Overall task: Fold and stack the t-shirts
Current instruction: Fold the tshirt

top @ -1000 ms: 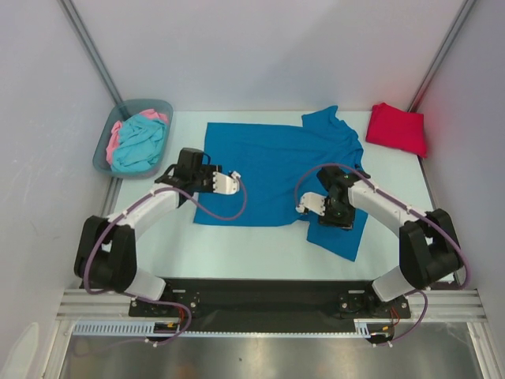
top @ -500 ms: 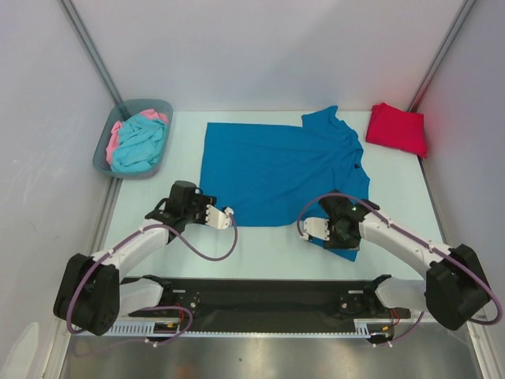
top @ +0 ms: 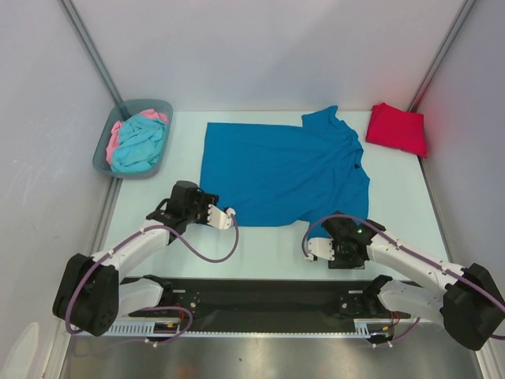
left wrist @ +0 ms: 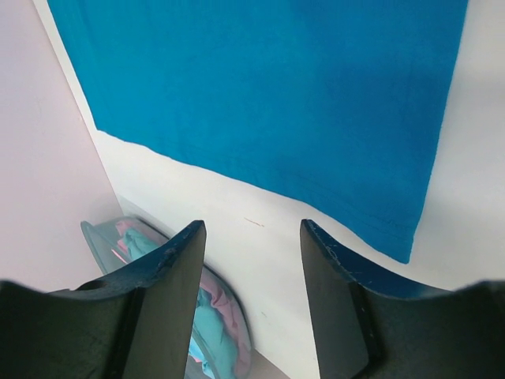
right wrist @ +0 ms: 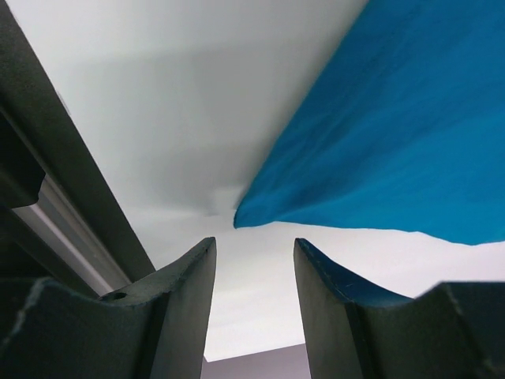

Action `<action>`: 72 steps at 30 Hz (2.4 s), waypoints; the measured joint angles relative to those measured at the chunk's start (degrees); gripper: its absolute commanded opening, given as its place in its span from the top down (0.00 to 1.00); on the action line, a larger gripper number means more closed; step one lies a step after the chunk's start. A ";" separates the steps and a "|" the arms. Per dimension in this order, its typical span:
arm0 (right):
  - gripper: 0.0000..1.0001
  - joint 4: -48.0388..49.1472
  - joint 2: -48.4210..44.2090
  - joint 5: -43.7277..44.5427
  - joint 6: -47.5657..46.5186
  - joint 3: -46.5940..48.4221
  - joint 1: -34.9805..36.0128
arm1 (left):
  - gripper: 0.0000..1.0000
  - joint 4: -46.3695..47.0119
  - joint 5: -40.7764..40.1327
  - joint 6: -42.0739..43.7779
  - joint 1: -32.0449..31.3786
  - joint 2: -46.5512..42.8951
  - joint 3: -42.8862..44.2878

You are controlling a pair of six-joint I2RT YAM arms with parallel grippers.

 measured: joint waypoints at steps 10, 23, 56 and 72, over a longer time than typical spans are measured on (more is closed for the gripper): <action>0.58 2.93 0.13 -0.44 -0.22 -3.28 0.83 | 0.42 0.44 -0.09 -1.07 -0.92 2.27 1.57; 0.68 7.15 -0.85 1.86 -1.57 -6.47 1.36 | 0.41 1.09 -0.31 -1.49 -0.94 2.67 2.78; 1.00 14.43 -0.90 6.14 -3.30 -8.57 1.36 | 0.31 -7.74 4.90 -1.05 1.14 2.45 3.50; 1.00 15.61 -0.13 7.13 -3.30 -8.66 1.36 | 0.18 -22.08 7.96 -4.61 1.22 3.67 6.58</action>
